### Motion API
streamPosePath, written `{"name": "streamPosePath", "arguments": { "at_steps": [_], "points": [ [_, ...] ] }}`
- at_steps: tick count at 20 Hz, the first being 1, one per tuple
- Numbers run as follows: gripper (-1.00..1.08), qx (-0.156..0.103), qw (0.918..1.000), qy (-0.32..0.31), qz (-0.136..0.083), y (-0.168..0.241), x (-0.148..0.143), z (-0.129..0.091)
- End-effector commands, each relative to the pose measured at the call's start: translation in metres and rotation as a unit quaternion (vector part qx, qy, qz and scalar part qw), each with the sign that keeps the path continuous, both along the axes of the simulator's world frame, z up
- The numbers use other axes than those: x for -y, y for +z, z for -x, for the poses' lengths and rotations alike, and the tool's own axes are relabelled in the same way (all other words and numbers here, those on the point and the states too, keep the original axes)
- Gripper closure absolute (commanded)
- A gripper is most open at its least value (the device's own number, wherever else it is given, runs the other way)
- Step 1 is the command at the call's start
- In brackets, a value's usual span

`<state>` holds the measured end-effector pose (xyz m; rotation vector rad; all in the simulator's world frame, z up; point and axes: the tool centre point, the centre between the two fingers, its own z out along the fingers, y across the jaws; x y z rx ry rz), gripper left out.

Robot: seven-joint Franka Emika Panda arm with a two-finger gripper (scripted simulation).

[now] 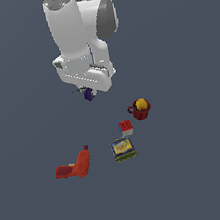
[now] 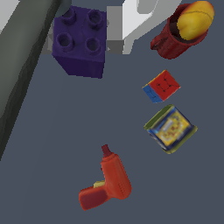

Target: Pick up a designated object from a clutter of objects.

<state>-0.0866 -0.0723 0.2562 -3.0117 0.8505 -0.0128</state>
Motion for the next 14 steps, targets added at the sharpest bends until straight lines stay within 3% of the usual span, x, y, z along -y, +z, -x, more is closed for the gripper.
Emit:
{"name": "streamPosePath", "arguments": {
  "at_steps": [1, 14],
  "points": [
    [1.08, -0.001, 1.0, 0.0, 0.0, 0.022, 0.021, 0.008],
    [1.08, -0.004, 1.0, -0.002, 0.003, 0.119, 0.117, 0.037]
  ]
}}
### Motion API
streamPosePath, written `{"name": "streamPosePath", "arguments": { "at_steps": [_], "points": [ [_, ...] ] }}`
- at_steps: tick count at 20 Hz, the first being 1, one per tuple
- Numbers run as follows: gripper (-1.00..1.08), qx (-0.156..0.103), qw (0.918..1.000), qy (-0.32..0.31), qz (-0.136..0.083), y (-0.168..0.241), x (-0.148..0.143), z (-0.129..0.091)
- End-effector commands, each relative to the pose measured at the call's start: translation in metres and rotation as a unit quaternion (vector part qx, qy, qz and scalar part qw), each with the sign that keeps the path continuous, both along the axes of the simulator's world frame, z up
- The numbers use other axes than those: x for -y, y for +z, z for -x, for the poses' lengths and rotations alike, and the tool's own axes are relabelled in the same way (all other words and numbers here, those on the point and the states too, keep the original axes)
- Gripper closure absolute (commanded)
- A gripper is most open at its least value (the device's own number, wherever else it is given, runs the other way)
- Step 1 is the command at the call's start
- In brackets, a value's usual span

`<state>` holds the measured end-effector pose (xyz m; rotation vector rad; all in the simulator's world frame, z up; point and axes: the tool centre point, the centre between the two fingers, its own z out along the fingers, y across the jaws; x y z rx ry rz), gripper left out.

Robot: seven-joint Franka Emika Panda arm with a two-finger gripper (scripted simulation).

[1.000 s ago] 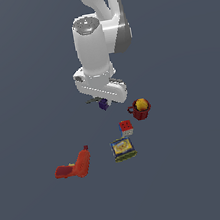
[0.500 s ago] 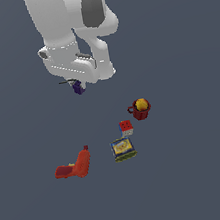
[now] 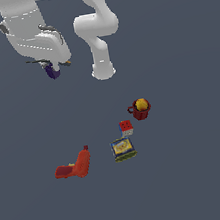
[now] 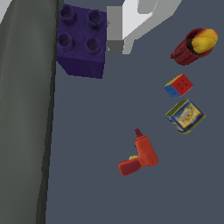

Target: Pick up a designated object from a clutter of objects.

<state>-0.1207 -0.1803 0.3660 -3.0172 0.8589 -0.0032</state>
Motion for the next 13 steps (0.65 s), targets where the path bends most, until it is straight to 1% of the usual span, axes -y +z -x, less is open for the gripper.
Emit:
{"name": "streamPosePath", "arguments": {
  "at_steps": [1, 7, 13],
  "points": [
    [1.08, -0.001, 1.0, 0.0, 0.001, 0.015, 0.014, 0.004],
    [1.08, -0.001, 1.0, 0.0, 0.002, 0.036, 0.035, 0.008],
    [1.08, -0.002, 1.0, 0.001, 0.002, 0.04, 0.039, 0.008]
  ]
}}
